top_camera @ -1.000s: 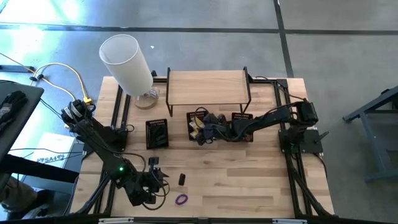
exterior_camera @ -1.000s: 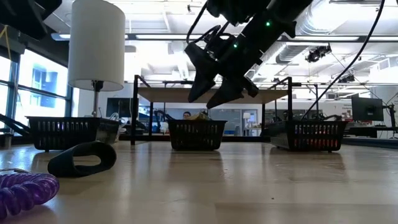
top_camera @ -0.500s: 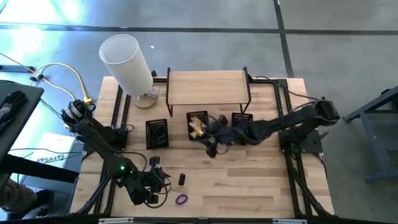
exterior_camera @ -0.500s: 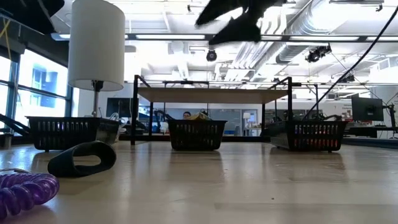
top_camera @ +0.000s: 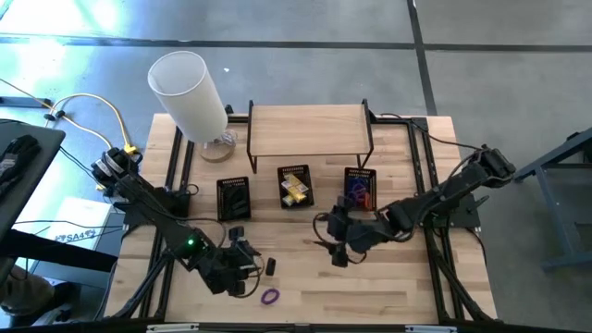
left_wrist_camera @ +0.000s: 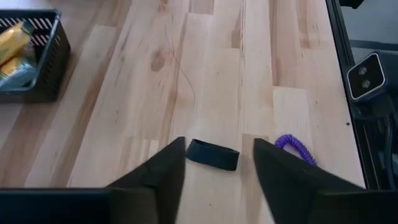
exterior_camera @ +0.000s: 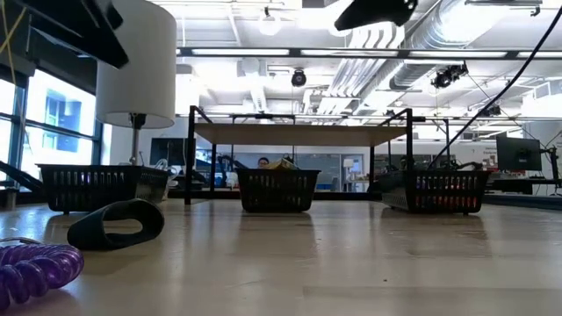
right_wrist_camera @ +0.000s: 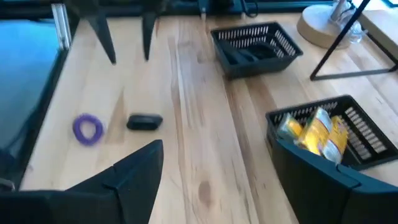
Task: Pick & Place Office Desk Supplies
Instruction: Put the black rubber band into the left black bin
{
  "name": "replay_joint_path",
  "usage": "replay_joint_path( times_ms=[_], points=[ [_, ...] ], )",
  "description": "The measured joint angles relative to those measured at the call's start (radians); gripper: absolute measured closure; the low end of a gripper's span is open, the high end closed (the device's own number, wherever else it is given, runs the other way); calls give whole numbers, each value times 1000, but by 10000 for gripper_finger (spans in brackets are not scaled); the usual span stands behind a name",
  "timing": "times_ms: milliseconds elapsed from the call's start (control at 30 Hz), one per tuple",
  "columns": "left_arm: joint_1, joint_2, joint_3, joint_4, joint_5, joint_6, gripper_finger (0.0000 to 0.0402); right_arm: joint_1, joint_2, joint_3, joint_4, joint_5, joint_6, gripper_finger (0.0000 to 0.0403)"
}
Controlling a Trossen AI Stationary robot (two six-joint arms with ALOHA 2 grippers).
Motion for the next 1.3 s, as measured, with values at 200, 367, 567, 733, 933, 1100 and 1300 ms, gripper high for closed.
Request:
replay_joint_path(
  times_ms=[200,367,567,733,933,1100,1300],
  points=[
    [66,0,0,16,69,-17,126,44,0,0,-42,22,46,113],
    [77,0,0,18,75,-86,92,76,0,0,-49,22,82,113],
    [79,13,0,14,60,-64,89,106,3,0,-38,23,169,113],
    [79,80,0,13,45,80,89,130,39,0,36,24,185,113],
    [76,168,0,26,58,188,89,134,77,0,111,9,184,113],
    [50,229,0,80,88,246,89,134,82,0,116,9,184,113],
    [29,287,0,142,69,360,89,135,82,0,121,9,184,113]
  ],
)
